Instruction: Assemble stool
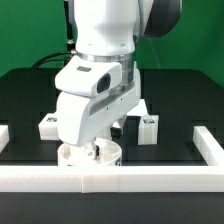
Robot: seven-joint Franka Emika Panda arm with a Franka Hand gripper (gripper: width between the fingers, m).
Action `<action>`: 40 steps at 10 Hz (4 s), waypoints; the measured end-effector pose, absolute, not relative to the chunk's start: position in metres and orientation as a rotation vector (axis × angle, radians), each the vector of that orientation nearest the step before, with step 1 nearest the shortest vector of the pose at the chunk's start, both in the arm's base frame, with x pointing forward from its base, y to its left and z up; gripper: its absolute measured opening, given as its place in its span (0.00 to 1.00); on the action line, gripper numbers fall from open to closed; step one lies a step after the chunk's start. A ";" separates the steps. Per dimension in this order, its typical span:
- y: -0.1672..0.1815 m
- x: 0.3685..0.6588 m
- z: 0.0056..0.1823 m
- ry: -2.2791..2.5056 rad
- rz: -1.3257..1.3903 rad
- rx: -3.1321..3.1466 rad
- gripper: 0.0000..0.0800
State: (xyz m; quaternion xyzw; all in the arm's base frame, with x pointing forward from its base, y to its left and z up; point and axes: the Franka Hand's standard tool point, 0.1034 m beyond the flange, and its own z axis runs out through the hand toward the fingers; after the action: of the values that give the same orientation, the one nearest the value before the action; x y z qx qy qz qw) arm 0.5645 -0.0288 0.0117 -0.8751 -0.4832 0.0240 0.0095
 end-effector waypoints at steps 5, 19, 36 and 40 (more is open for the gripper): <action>-0.028 0.564 0.011 -1.510 0.073 -2.732 0.49; 0.042 0.568 0.012 -1.474 0.049 -2.753 0.04; 0.114 0.570 0.029 -1.483 0.034 -2.756 0.50; 0.092 0.577 0.066 -1.442 0.023 -2.793 0.81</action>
Offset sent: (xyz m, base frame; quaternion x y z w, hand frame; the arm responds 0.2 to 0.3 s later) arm 0.0000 0.0000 0.0000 0.0000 0.0000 0.0000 1.0000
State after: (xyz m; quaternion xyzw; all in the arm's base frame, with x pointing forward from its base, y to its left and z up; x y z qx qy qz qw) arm 0.5766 0.0917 0.0662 -0.8885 -0.4588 0.0072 -0.0009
